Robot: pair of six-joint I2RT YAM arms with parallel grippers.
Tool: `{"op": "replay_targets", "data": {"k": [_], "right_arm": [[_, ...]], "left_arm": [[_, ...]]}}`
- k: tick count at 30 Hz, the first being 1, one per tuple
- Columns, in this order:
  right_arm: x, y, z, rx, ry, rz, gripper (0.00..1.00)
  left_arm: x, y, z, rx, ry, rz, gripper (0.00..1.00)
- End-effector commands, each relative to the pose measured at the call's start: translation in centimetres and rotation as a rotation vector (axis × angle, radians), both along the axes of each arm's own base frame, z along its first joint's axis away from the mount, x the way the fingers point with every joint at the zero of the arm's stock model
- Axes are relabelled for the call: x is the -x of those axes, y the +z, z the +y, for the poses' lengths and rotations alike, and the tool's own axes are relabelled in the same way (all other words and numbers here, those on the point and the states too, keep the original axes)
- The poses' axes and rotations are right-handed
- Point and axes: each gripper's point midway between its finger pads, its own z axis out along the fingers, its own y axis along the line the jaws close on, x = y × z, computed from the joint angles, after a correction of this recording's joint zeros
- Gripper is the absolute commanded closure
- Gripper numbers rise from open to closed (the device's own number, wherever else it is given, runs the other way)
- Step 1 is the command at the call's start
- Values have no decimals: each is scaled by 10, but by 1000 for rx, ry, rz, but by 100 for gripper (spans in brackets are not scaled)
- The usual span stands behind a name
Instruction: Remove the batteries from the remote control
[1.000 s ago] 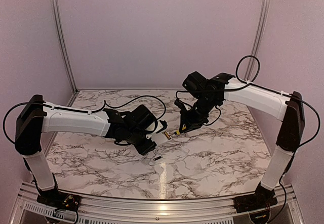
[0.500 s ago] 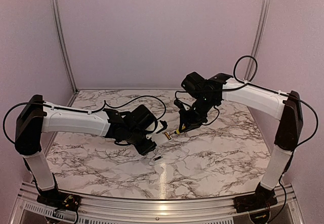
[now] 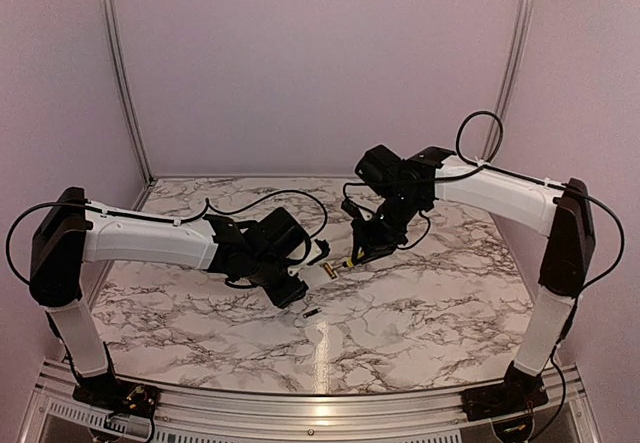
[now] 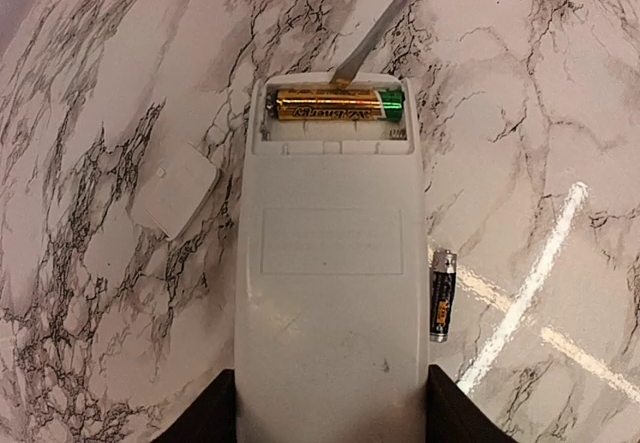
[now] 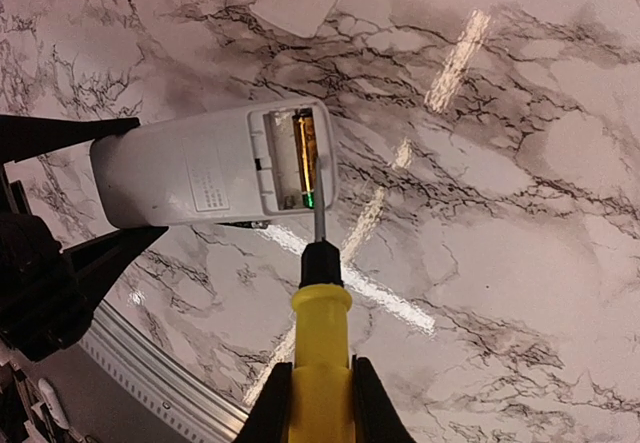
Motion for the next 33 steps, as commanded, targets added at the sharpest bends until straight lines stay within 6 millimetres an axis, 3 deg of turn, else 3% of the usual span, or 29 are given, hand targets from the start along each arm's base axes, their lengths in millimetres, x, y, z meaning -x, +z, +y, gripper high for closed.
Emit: {"op": "replay_targets", "data": {"k": [1,7,15,33], "right_arm": [[0,-3,10,19,36,-21,100],[15,-20,16,69,104,13,100],[21,-25,21,48,136,38,100],[35,-61,25,43,180,137,100]], "left_arm": [[0,8,-12,39,-12,7,100],[2,4,-14,31,-25,24,100],[5,-3,-14,27,-35,35,100],[12,-28,-10,-5,-82,54,100]]}}
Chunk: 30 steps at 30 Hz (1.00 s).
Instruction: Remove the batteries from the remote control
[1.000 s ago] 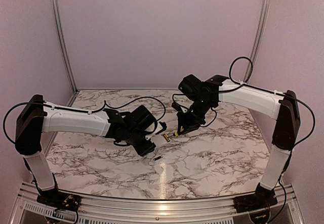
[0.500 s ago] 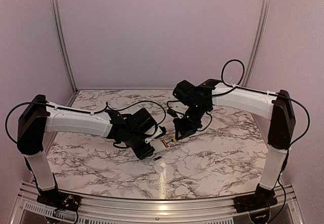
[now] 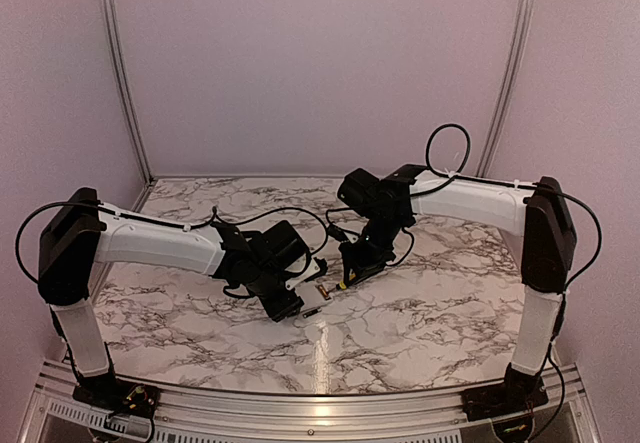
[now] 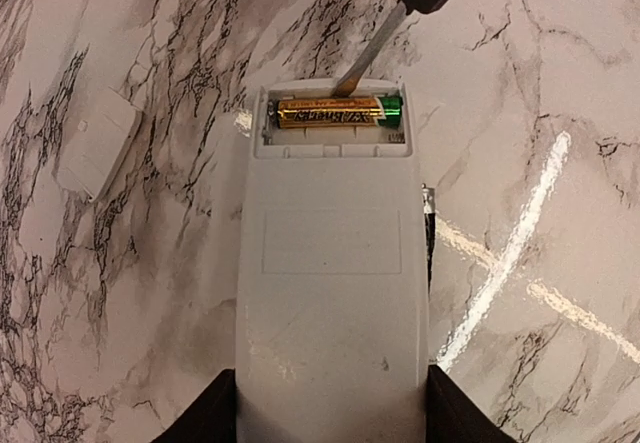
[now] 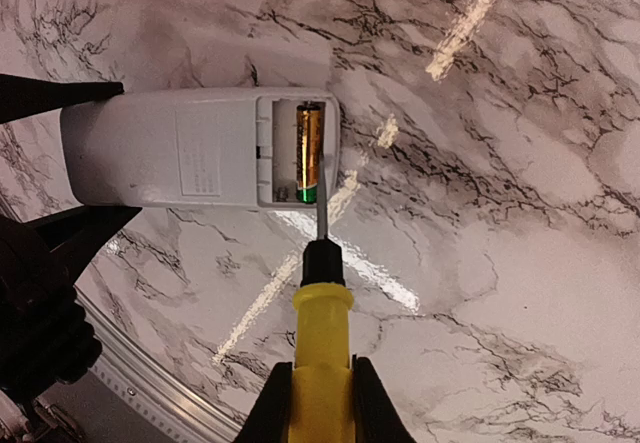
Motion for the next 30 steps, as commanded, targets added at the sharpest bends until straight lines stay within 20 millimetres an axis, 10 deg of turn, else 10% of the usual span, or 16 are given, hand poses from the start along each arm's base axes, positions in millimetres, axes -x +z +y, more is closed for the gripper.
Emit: {"op": "replay_targets", "data": {"k": [1,30], "right_arm": [[15,-17,9,-18,44,73,100],[28,-39,11,-39,75,148,100]], "left_arm": [[-6,3,-19,68,-31,-39,100],[-2,-10,-9,32,-72,-50,100]]}}
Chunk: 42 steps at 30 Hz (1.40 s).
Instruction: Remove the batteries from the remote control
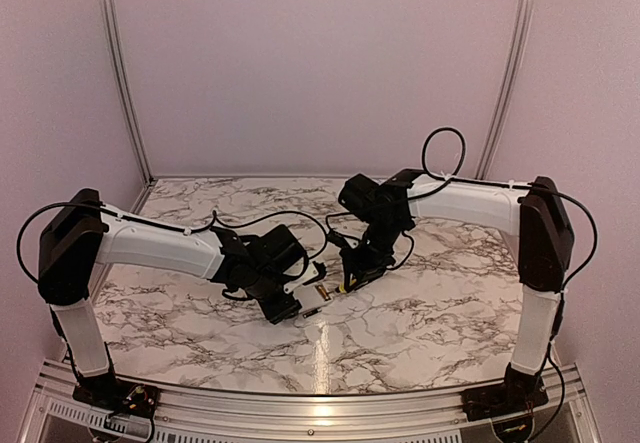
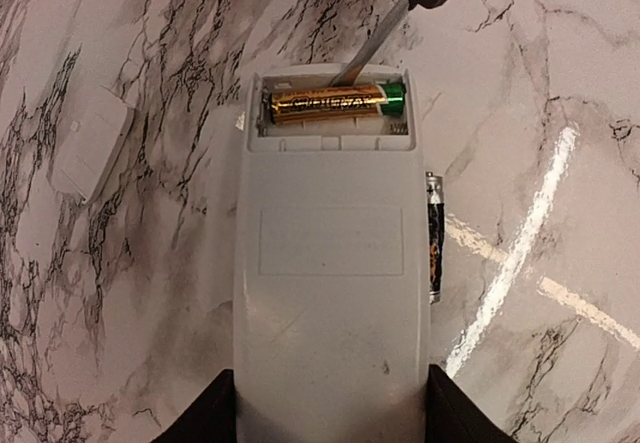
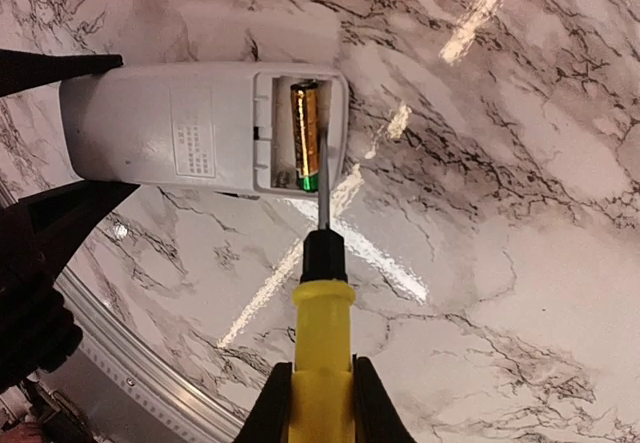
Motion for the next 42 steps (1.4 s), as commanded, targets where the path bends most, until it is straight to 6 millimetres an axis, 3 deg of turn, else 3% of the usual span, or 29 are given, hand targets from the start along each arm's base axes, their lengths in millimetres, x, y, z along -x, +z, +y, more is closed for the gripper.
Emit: {"op": "replay_targets", "data": {"k": [1,8,22,28,42], "right_arm": [[26,-30,10,-40,61,115,100],[30,-29,16,-129,75,150,100],[22,-26,-1,-192,47,182,100],[34,-17,3,-307,85,262,100],[33,-13,7,-444,68,318,100]], "left_arm": [[-3,-1,-11,39,-40,-36,100],[-2,-2,-5,39,-55,-68,100],[-5,2,-3,44,-60,-105,100],[-5,9,-1,70,-97,-151,100],[-16,21,1,60,-137,-268,100]]}}
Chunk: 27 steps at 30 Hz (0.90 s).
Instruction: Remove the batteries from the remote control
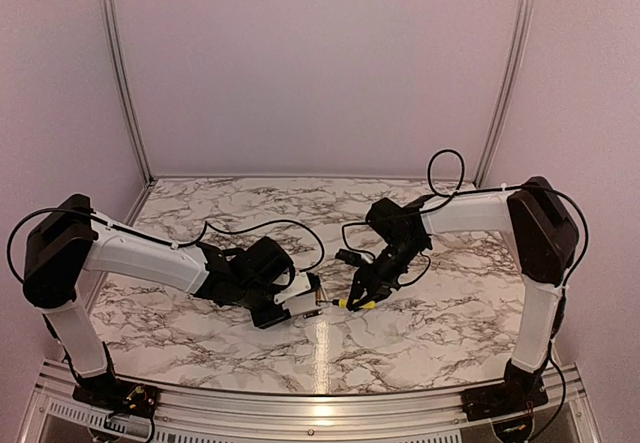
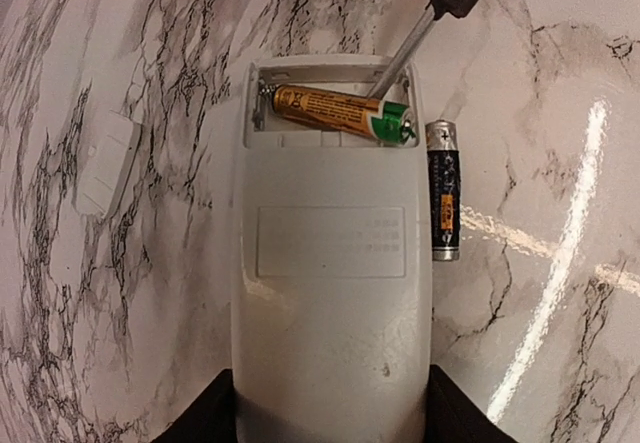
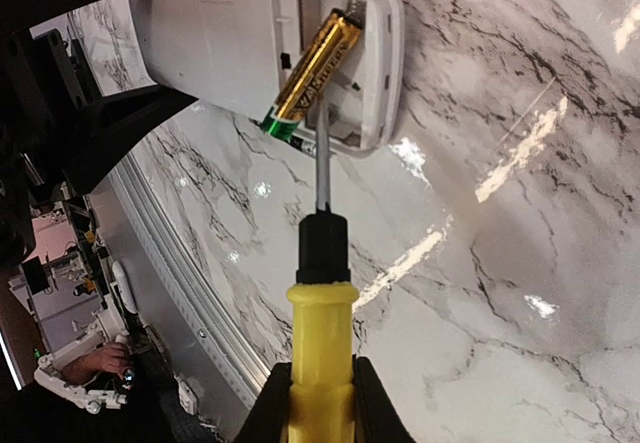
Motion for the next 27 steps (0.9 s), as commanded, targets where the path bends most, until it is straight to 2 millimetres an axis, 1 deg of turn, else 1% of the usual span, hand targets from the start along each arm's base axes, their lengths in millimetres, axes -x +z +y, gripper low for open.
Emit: {"op": "replay_targets", "data": {"k": [1,5,11,14,21,24,27], "right_arm": [[0,12,13,-109,24,1,100],[-9,9,11,-95,-6,-17,100],[-17,17,17,-116,-15,-35,100],[-22,20,19,-119,-14,-45,100],[-26,26,20,-112,-8,-58,100],[-27,30,21,-112,-6,-65,100],[-28,29,21,-106,-5,-63,100]], "left_arm": [[-15,28,-15,78,-7,-106,100],[-15,27,-14,72,-12,-107,100],[-14,27,-15,72,-18,-104,100],[-10,25,-17,79,-33,-83,100],[-6,15,-18,70,-38,-42,100],[-3,13,-19,75,-39,-28,100],[-2,12,-20,79,-39,-18,100]]}}
